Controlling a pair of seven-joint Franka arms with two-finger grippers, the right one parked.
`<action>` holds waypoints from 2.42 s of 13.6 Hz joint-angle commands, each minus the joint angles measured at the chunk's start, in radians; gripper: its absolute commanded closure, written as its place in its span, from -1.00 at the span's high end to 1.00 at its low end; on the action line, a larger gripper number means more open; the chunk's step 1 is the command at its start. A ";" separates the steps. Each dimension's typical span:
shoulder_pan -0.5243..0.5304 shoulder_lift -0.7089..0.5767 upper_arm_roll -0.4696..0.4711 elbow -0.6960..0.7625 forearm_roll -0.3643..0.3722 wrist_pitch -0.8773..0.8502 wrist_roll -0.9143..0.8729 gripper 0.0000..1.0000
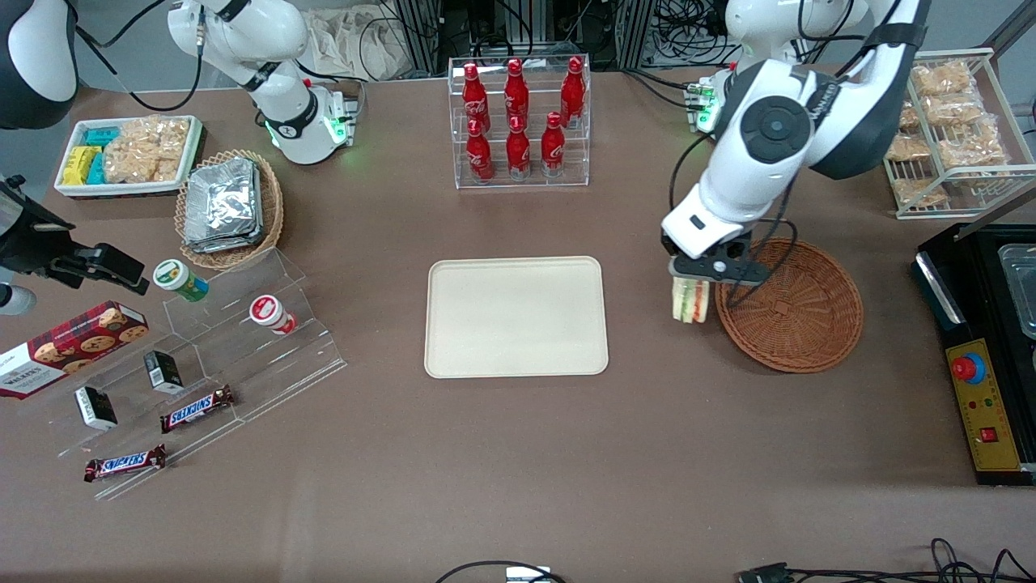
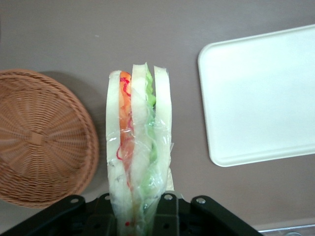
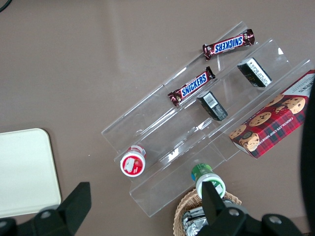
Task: Place sandwich from basket to tray
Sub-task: 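Carry the sandwich over the cream tray and lower it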
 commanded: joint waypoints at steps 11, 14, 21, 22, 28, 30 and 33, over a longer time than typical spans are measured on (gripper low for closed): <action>-0.222 0.376 -0.093 0.192 0.281 0.059 -0.463 -0.63; -0.264 0.474 -0.091 0.195 0.396 0.077 -0.540 -0.63; -0.281 0.609 -0.088 0.197 0.463 0.183 -0.572 -0.63; -0.281 0.628 -0.087 0.198 0.478 0.200 -0.572 -0.63; -0.300 0.654 -0.074 0.192 0.483 0.208 -0.584 -0.54; -0.310 0.657 -0.073 0.192 0.483 0.208 -0.600 -0.32; -0.310 0.668 -0.068 0.195 0.500 0.208 -0.636 0.93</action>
